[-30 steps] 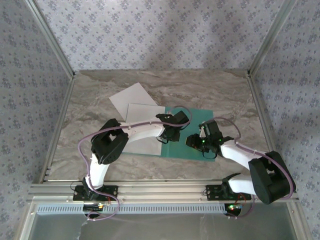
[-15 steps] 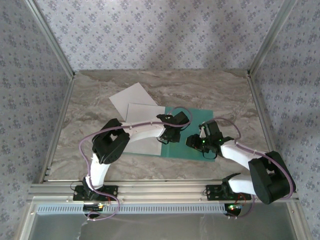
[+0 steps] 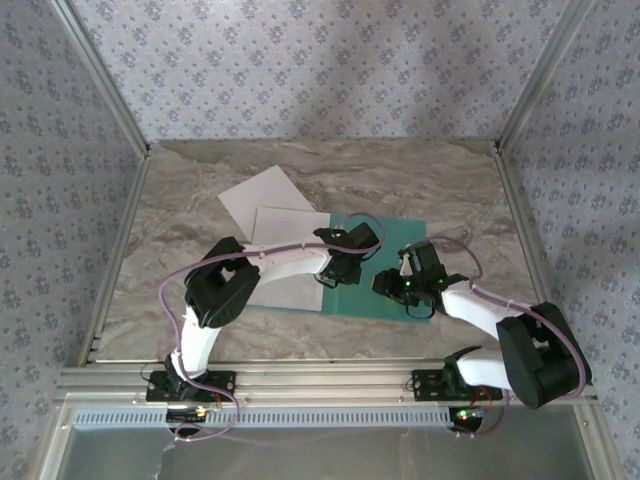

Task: Put the files into the folder

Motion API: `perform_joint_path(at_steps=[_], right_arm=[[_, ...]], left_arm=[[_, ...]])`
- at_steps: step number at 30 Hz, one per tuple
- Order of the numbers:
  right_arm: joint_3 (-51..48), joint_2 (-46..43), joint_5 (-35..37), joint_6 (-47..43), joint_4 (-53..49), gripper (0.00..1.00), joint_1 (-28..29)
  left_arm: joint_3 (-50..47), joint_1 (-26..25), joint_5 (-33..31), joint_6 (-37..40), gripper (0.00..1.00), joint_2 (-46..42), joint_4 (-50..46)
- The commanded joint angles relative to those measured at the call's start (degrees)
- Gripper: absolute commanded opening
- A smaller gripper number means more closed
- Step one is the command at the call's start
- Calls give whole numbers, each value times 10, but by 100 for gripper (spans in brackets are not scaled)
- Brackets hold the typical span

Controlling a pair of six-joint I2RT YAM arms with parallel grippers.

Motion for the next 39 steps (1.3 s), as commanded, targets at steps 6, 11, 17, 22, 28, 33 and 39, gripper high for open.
perform_joint_path(at_steps=[6, 11, 17, 22, 28, 33, 39], right_arm=[[-6, -6, -11, 6, -2, 41, -5], [-6, -6, -11, 6, -4, 41, -6], [-4, -9, -14, 6, -5, 41, -7], [-3, -10, -15, 6, -4, 41, -8], [-3, -9, -15, 6, -5, 41, -8], [-6, -5, -13, 5, -4, 41, -10], [-9, 12, -16, 7, 9, 41, -10]], left_arm=[[19, -5, 4, -4, 19, 18, -14], [22, -5, 2, -4, 19, 18, -18], [22, -5, 2, -6, 17, 18, -18], [21, -5, 3, -9, 16, 18, -17], [17, -6, 6, -16, 15, 22, -12], [6, -10, 7, -22, 14, 23, -6], [-6, -14, 11, -31, 12, 24, 5]])
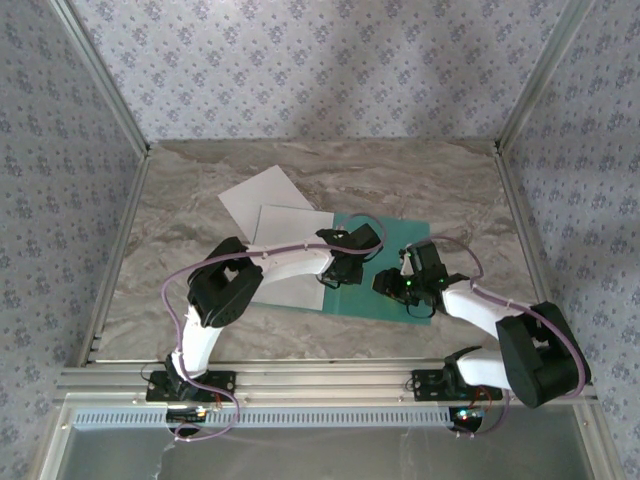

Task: Put the files into the folder

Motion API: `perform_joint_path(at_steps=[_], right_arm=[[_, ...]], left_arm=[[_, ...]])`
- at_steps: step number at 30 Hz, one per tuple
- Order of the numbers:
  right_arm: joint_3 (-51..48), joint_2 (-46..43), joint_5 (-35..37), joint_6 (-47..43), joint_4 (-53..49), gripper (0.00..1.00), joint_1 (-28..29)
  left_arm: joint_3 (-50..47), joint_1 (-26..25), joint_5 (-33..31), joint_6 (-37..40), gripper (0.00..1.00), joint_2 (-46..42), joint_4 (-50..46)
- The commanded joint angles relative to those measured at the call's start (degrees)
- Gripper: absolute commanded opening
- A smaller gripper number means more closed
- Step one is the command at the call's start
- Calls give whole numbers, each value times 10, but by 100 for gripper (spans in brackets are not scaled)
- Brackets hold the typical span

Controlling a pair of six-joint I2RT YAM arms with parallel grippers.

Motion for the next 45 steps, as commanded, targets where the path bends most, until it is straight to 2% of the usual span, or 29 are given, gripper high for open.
perform_joint_path(at_steps=[1, 20, 28, 34, 38, 45], right_arm=[[-10, 11, -6, 7, 9, 41, -4], [-17, 55, -4, 10, 37, 42, -6], [-15, 56, -2, 6, 31, 42, -8], [-13, 52, 0, -3, 18, 42, -10], [-14, 47, 8, -7, 7, 43, -13], [-11, 37, 12, -18, -14, 43, -17]], left_arm=[[-12, -10, 13, -11, 12, 17, 3], [-23, -30, 31, -39, 9, 48, 29], [-16, -35, 31, -39, 8, 30, 24], [-5, -35, 3, -31, 8, -4, -2], [16, -33, -39, -16, 8, -21, -44], [36, -4, -64, 10, 8, -42, -67]])
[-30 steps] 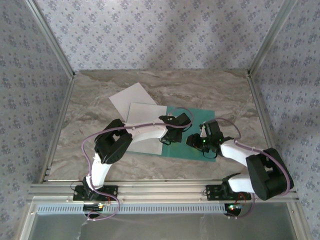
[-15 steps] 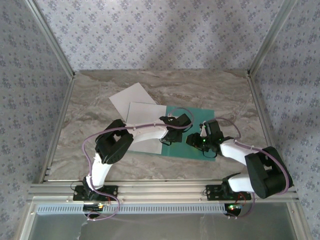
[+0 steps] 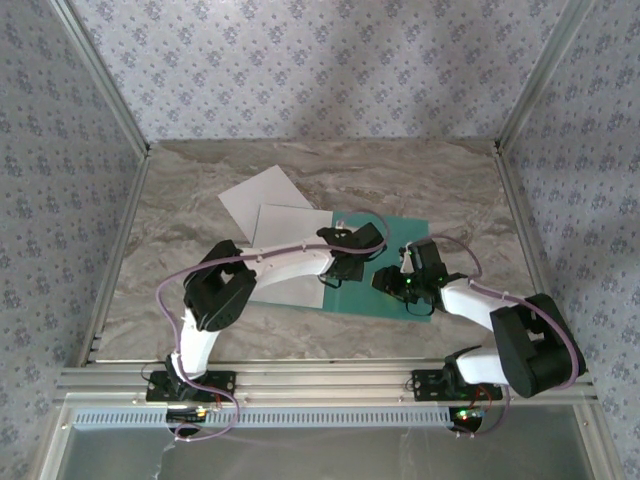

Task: Put the files into the folder

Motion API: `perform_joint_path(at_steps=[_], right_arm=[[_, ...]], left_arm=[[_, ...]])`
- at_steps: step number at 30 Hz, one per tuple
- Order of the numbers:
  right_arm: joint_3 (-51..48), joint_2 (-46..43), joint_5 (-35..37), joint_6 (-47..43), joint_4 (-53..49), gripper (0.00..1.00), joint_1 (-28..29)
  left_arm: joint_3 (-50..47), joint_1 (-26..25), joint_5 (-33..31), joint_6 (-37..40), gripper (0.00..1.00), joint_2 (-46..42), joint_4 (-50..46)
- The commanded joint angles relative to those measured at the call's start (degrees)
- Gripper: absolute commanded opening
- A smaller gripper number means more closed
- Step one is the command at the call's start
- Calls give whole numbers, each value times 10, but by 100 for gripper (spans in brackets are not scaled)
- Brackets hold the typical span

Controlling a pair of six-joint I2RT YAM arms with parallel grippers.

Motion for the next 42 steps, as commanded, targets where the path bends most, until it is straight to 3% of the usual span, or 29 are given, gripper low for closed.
perform_joint_path(at_steps=[1, 3, 10, 13, 21, 27, 36, 42], right_arm=[[-7, 7, 25, -16, -58, 43, -6], [-4, 7, 25, -20, -63, 43, -7], [16, 17, 21, -28, -91, 43, -19], [27, 23, 15, -57, -106, 43, -29], [70, 49, -12, -102, -145, 42, -65], [92, 52, -38, -146, -163, 42, -94], [88, 23, -68, -172, -147, 46, -118], [75, -2, -54, -170, -139, 47, -122]], left_arm=[[18, 12, 0, 26, 8, -22, -28], [27, 21, 2, 35, 10, -26, -33], [49, 50, 9, 64, 33, -60, -47], [45, 58, 4, 68, 36, -80, -47], [-3, 62, -9, 66, 37, -146, -28], [-77, 55, 15, 69, 37, -181, 55], [-143, 18, 26, 93, 36, -167, 160], [-164, 12, 40, 91, 29, -130, 191]])
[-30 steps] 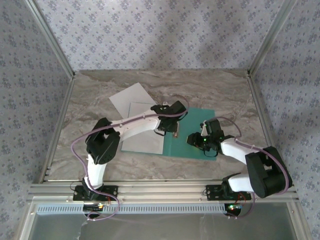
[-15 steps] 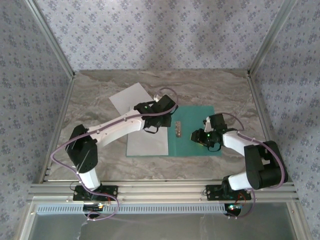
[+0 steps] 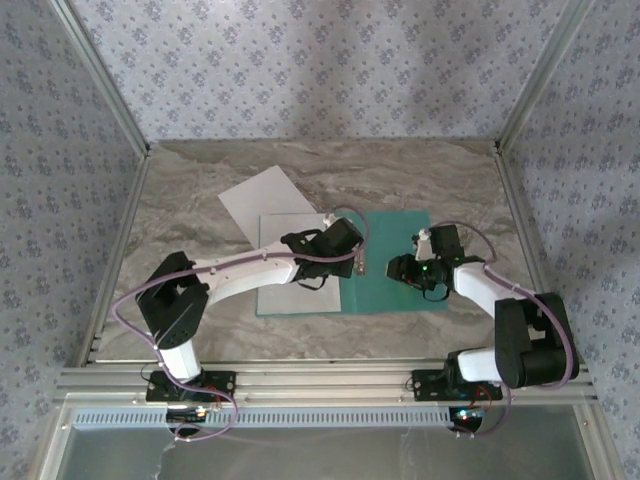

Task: Put the files into the folder

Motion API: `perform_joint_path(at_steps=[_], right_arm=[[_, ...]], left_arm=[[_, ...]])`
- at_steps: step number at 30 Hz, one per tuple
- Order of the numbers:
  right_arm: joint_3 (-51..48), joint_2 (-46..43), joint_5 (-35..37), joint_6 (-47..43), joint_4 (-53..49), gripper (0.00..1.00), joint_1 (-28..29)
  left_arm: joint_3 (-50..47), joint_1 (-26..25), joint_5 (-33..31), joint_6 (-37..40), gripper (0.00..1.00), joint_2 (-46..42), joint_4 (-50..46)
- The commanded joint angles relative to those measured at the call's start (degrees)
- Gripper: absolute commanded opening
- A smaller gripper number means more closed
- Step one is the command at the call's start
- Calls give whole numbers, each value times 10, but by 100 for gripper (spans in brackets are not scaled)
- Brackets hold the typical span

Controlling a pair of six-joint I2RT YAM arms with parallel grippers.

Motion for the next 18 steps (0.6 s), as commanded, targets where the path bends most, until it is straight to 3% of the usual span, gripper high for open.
perform_joint_path(at_steps=[1, 8, 18], right_arm=[[-8, -12, 2, -10, -2, 47, -7], [-5, -1, 7, 0, 4, 46, -10], [-9, 28, 3, 0, 9, 44, -9]], left_arm=[[-3, -4, 13, 11, 27, 32, 29], [14, -9, 25, 19, 20, 75, 38], [80, 0, 11, 39, 19, 126, 22]])
